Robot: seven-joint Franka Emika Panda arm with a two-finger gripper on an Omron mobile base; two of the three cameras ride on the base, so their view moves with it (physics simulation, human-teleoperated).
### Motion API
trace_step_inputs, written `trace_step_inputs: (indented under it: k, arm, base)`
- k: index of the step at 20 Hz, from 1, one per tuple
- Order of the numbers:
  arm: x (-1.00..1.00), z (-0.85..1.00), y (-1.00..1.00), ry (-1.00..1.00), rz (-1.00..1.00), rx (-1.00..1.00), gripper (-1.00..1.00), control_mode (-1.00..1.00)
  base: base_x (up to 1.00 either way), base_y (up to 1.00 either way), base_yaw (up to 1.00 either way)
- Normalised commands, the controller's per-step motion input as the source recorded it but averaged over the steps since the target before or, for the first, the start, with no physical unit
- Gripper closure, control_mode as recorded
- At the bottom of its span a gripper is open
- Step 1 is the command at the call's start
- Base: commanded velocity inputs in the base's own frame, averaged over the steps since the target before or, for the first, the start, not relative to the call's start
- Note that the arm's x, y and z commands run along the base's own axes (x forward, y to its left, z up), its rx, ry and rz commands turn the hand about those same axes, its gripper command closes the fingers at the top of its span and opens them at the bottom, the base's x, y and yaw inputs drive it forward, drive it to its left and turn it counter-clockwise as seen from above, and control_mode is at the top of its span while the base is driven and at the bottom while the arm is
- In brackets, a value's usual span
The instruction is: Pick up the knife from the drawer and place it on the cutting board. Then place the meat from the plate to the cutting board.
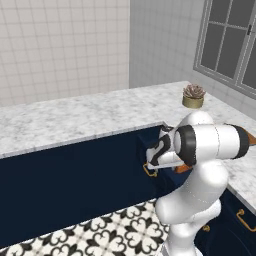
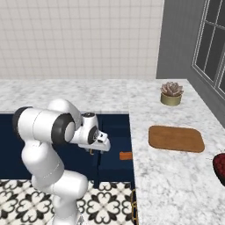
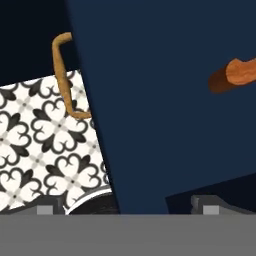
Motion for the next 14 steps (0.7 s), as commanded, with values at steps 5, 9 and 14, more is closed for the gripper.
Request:
trace_step_inputs:
  k: [5, 9, 14]
  arm:
    - [0.00, -0.23, 0.00, 0.00, 0.02, 0.00, -1.00, -1.00]
    - [-0.06, -0.04, 0.25, 0.00, 0.04, 0.00, -1.00, -1.00]
    - [-0.05, 0.00, 0.81, 0.01, 0.00, 0.00, -1.00, -1.00]
  base:
    - [0.00, 0.00, 0.00]
    - [0.00, 0.00, 0.00]
    - [0.00, 0.00, 0.00]
